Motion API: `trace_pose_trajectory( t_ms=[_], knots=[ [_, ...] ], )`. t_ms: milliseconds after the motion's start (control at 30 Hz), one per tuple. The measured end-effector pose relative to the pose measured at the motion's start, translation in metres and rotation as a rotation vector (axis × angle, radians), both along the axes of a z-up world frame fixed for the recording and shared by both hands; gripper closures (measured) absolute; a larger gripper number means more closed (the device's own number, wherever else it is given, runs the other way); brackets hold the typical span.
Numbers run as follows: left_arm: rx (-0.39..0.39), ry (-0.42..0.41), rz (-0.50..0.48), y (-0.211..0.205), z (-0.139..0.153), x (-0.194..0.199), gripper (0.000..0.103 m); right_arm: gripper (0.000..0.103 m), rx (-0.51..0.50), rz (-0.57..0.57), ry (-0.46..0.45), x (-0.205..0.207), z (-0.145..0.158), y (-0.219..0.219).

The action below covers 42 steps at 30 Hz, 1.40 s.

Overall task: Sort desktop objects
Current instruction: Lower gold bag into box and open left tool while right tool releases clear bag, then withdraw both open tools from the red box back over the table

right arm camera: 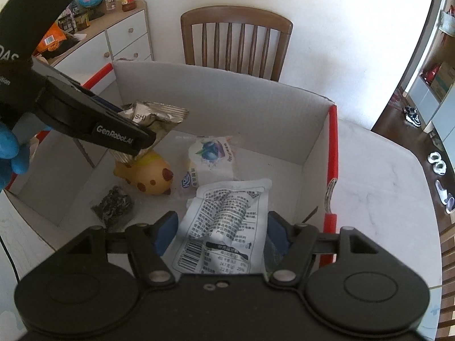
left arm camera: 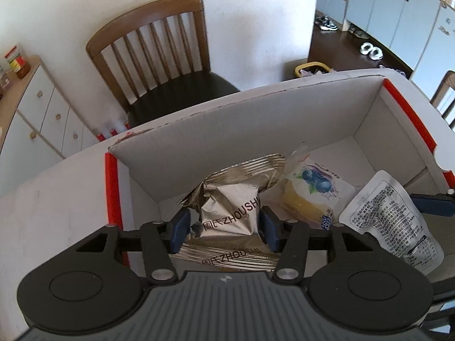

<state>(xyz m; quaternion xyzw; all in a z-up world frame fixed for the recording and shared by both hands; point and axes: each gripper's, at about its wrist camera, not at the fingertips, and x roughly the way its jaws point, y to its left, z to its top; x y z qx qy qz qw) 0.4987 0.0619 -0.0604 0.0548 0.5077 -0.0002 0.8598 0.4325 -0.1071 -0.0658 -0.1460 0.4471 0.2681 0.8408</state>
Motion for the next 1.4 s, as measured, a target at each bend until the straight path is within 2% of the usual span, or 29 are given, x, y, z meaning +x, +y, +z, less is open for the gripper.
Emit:
trace_pose_trajectory(
  t_ms=[67,300,733,1400],
  knots=[
    [-0.002,-0.003,0.008,0.002,0.000,-0.001,0.038,0.027,0.010,-0.001,-0.007,-0.001,0.002,-0.001],
    [0.000,-0.019,0.019,0.004,0.005,-0.003,0.031,0.027,0.026,0.002,-0.014,-0.003,0.008,-0.002],
    [-0.014,-0.051,0.017,0.003,0.020,-0.020,0.031,0.027,0.030,-0.014,-0.030,-0.009,0.021,-0.006],
    [-0.047,-0.150,0.011,0.004,0.068,-0.083,0.031,0.027,0.064,-0.043,-0.081,-0.046,0.059,-0.024]
  ],
)
